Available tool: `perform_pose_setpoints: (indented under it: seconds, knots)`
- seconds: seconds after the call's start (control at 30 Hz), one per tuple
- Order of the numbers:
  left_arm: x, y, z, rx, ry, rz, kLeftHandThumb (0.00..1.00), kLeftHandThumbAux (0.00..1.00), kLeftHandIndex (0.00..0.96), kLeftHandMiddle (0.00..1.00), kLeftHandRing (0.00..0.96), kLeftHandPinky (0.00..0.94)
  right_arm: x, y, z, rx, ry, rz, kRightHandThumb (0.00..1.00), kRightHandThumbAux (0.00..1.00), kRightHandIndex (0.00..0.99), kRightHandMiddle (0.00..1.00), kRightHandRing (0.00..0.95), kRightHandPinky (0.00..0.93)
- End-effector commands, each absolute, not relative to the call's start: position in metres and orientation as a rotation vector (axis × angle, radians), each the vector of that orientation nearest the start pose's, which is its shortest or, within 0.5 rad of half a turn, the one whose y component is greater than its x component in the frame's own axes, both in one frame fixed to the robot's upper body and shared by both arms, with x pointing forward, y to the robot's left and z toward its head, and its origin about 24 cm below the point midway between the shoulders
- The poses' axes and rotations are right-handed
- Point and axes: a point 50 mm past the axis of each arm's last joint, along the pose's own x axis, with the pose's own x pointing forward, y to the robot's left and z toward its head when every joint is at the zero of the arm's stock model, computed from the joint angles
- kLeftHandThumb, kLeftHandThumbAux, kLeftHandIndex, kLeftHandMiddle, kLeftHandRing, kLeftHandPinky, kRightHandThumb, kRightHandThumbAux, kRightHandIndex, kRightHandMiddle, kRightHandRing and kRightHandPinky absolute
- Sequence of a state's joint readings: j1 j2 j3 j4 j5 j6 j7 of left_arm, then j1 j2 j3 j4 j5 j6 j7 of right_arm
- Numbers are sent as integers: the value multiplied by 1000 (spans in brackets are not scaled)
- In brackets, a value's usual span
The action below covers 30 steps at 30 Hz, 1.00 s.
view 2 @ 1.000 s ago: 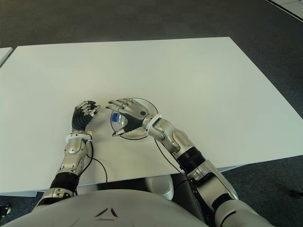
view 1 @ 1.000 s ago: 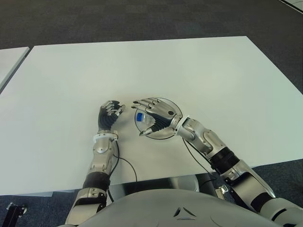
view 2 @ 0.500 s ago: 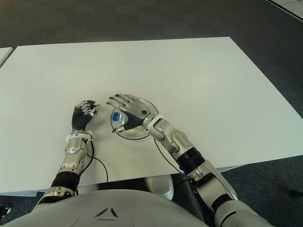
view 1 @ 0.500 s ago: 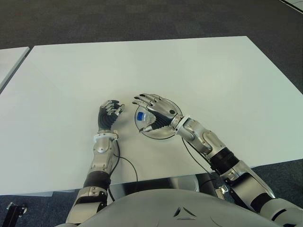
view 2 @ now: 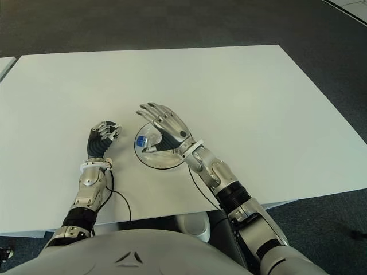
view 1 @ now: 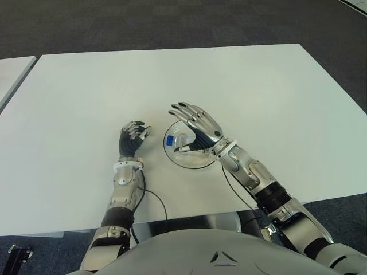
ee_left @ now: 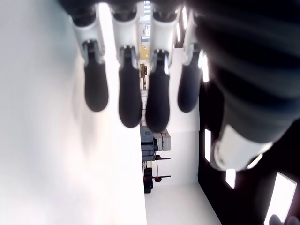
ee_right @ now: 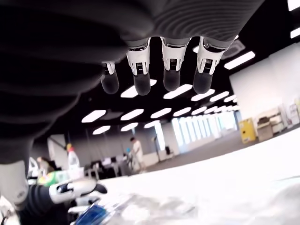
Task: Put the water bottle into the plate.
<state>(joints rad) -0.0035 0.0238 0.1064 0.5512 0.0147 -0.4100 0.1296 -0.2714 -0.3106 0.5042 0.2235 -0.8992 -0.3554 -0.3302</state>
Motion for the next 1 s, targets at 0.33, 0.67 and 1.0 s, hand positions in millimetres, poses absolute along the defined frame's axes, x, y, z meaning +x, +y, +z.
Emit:
perform_pose_setpoints:
  seconds: [0.33,0.67,1.0]
  knots:
    - [204,185,-68,33,295,234,708,717,434,553,519,491,268,-114,59,-734,-543,41,160,778,0,0,0,51]
    - [203,183,-65,-21,273,235,707,716,432,521,495,475,272,-141,45,-594,-437,-192,311,818,43,54,69,151]
    - [202,184,-64,-20,274,224,707,715,432,509,480,465,275,-162,27,-538,-296,-321,472,868,134,142,147,216]
